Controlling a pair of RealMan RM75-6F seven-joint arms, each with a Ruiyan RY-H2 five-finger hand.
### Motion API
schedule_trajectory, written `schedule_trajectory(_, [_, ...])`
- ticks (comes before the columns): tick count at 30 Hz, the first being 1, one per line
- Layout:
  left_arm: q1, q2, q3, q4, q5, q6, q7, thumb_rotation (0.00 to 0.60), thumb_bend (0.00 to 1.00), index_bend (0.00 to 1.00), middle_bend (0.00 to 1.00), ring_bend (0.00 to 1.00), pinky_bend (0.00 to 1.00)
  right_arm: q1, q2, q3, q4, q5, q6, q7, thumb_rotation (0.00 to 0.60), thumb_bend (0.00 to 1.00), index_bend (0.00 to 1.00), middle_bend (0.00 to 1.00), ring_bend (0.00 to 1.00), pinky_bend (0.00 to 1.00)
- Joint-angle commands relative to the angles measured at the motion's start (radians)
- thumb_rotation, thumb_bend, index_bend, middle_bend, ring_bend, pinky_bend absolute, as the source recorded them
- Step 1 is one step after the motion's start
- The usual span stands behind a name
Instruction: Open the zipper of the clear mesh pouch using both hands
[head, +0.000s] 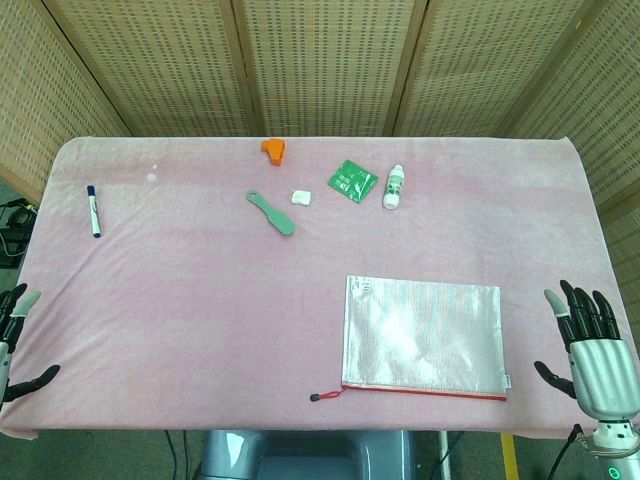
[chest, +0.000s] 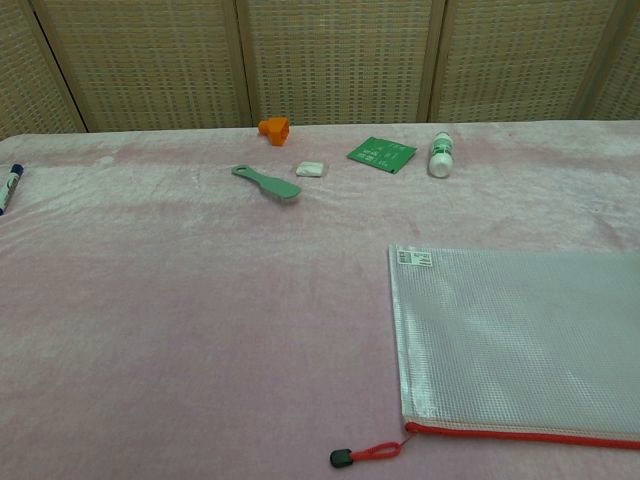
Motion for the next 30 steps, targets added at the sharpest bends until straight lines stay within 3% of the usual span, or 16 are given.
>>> schedule_trajectory(1, [0.0, -0.001, 0.0, 0.001, 0.0, 0.0, 0.0, 0.6, 0.0, 0.0, 0.0, 0.0, 0.0, 0.0, 0.0, -0.001, 0.0, -0.002, 0.0, 0.0, 0.6, 0.0, 0.0, 0.0, 0.0, 0.0])
schedule_trajectory(8, [-0.002, -0.001, -0.008, 0.004, -0.008, -0.002, -0.006, 0.6, 0.0, 0.0, 0.0, 0.0, 0.0, 0.026, -0.001, -0.008, 0.001, -0.017, -0.046, -0.008, 0.6, 0.0, 0.0, 0.0, 0.0, 0.0])
schedule_trajectory(9, [-0.003, -0.003, -0.01, 0.005, -0.011, -0.003, -0.003, 0.6, 0.0, 0.0, 0.0, 0.0, 0.0, 0.04, -0.001, -0.006, 0.003, -0.026, -0.062, -0.011, 0.6, 0.0, 0.0, 0.06, 0.04, 0.0])
schedule_trajectory(11, [-0.005, -0.006, -0.011, 0.007, -0.016, -0.008, 0.003, 0.6, 0.0, 0.0, 0.0, 0.0, 0.0, 0.08, 0.004, -0.003, 0.008, -0.053, -0.111, -0.02, 0.6, 0.0, 0.0, 0.27, 0.25, 0.0])
schedule_trajectory(13, [-0.009, -0.011, -0.016, 0.007, -0.027, -0.016, 0.011, 0.6, 0.0, 0.0, 0.0, 0.0, 0.0, 0.14, 0.025, 0.0, -0.002, -0.066, -0.203, -0.035, 0.6, 0.0, 0.0, 0.55, 0.54, 0.01])
schedule_trajectory(14, [-0.01, -0.012, -0.018, 0.006, -0.03, -0.017, 0.014, 0.6, 0.0, 0.0, 0.0, 0.0, 0.0, 0.154, 0.033, 0.002, -0.007, -0.066, -0.225, -0.038, 0.6, 0.0, 0.0, 0.61, 0.59, 0.05])
schedule_trajectory(15, [-0.012, -0.015, -0.021, 0.007, -0.038, -0.023, 0.02, 0.6, 0.0, 0.0, 0.0, 0.0, 0.0, 0.192, 0.045, 0.007, -0.016, -0.079, -0.275, -0.047, 0.6, 0.0, 0.0, 0.67, 0.64, 0.19])
schedule_trajectory(18, [-0.023, -0.025, -0.031, 0.011, -0.065, -0.044, 0.043, 0.6, 0.0, 0.0, 0.0, 0.0, 0.0, 0.303, 0.07, 0.005, -0.078, -0.083, -0.446, 0.037, 0.6, 0.0, 0.01, 0.8, 0.77, 0.77])
schedule_trajectory(19, [-0.026, -0.029, -0.034, 0.012, -0.075, -0.052, 0.051, 0.6, 0.0, 0.0, 0.0, 0.0, 0.0, 0.339, 0.085, 0.005, -0.106, -0.071, -0.509, 0.078, 0.6, 0.0, 0.02, 0.84, 0.81, 0.89])
schedule_trajectory(22, [-0.036, -0.04, -0.043, 0.017, -0.103, -0.072, 0.073, 0.6, 0.0, 0.0, 0.0, 0.0, 0.0, 0.434, 0.113, 0.011, -0.171, -0.035, -0.668, 0.132, 0.6, 0.0, 0.07, 0.9, 0.89, 1.0])
schedule_trajectory(26, [-0.053, -0.049, -0.057, 0.023, -0.133, -0.098, 0.09, 0.6, 0.0, 0.0, 0.0, 0.0, 0.0, 0.538, 0.071, 0.032, -0.199, 0.044, -0.831, 0.11, 0.6, 0.0, 0.13, 0.93, 0.92, 1.0])
schedule_trajectory(30, [-0.059, -0.054, -0.062, 0.025, -0.147, -0.108, 0.097, 0.6, 0.0, 0.0, 0.0, 0.0, 0.0, 0.599, -0.008, 0.039, -0.193, 0.126, -0.92, 0.055, 0.6, 0.0, 0.22, 0.95, 0.93, 1.0])
